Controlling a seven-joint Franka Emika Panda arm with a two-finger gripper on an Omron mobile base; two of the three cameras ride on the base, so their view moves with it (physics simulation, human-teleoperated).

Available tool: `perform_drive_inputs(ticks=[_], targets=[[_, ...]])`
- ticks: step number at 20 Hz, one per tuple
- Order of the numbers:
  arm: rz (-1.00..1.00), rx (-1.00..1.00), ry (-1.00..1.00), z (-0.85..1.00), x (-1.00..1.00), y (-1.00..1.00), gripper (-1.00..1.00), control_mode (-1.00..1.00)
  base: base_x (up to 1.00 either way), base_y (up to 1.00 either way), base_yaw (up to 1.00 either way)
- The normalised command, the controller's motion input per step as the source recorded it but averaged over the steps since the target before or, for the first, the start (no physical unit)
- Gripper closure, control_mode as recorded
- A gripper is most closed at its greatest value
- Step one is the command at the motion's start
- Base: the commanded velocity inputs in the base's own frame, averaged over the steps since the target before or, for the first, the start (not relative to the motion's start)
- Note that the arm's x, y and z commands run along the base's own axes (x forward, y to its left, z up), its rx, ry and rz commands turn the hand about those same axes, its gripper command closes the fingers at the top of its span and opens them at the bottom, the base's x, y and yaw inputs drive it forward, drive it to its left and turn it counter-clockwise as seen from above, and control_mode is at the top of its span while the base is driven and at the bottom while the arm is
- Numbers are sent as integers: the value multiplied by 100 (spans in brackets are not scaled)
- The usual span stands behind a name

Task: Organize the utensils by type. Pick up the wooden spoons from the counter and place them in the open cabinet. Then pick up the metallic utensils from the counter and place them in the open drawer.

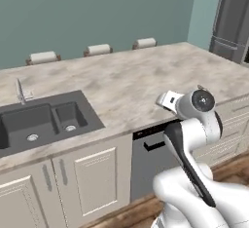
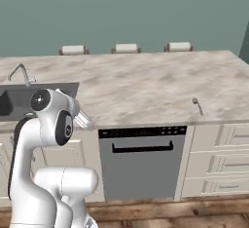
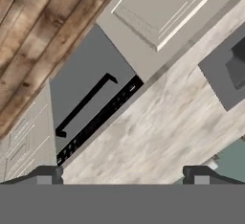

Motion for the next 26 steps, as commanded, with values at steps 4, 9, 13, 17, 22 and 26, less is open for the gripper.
perform_drive_inputs(ticks=[4, 9, 13, 17, 22, 26], targets=[[0, 0, 0, 0, 0, 0, -100, 100, 41, -78, 0], [0, 0, 0, 0, 0, 0, -100, 100, 47, -71, 0], [0, 0, 0, 0, 0, 0, -100, 100, 53, -64, 0], [0, 0, 0, 0, 0, 0, -100, 100, 53, -44, 0], [0, 0, 0, 0, 0, 0, -100, 100, 48, -37, 0], [0, 0, 0, 0, 0, 0, -100, 100, 44, -36, 0]])
